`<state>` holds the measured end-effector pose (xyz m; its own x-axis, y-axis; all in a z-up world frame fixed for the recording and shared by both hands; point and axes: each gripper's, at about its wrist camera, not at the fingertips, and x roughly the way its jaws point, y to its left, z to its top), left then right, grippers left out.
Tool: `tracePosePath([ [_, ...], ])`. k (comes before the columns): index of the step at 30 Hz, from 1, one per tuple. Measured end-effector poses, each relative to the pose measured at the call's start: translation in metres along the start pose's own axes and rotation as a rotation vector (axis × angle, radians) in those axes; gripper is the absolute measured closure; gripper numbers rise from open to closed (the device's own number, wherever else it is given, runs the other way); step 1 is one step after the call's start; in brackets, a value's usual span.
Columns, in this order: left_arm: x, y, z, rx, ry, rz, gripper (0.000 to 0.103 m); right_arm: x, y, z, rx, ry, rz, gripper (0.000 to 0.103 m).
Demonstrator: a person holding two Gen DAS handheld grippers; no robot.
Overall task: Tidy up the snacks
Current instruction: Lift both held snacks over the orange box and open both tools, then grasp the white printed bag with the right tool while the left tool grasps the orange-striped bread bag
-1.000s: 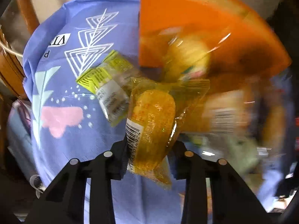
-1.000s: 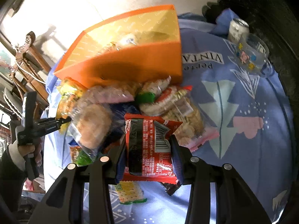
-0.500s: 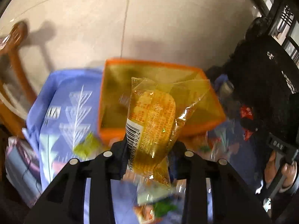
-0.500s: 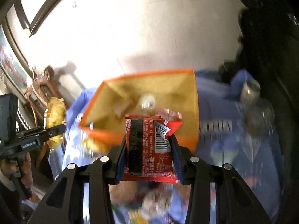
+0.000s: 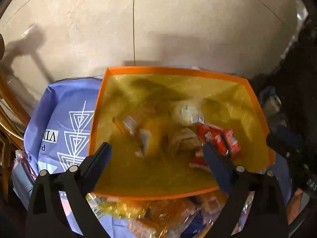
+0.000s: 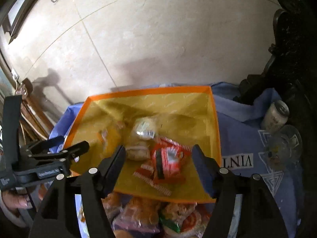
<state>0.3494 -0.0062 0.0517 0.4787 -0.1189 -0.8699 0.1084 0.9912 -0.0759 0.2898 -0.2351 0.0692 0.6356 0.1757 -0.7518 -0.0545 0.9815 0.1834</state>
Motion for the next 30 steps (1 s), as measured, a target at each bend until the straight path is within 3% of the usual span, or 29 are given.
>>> tracePosePath([
  [4,-0.015,0.009,-0.025,0.007,0.020,-0.025,0.011,-0.011,-0.007,-0.023,-0.014,0.024,-0.008,0.032],
  [8,-0.028,0.020,-0.071,0.019,0.052,-0.024,0.010,-0.033,-0.028,-0.061,0.029,0.031,-0.022,0.026],
  [16,-0.004,0.038,-0.149,-0.031,0.174,-0.024,0.010,-0.052,-0.054,-0.135,0.108,0.126,-0.062,0.026],
  [22,0.014,0.036,-0.156,-0.034,0.204,-0.019,0.010,-0.054,-0.059,-0.166,0.135,0.164,-0.073,0.026],
  [26,0.035,0.030,-0.151,-0.024,0.244,-0.048,0.031,-0.051,-0.053,-0.177,0.135,0.187,-0.058,0.026],
  [30,0.054,0.025,-0.144,-0.017,0.247,-0.056,0.038,-0.047,-0.045,-0.179,0.122,0.204,-0.040,0.026],
])
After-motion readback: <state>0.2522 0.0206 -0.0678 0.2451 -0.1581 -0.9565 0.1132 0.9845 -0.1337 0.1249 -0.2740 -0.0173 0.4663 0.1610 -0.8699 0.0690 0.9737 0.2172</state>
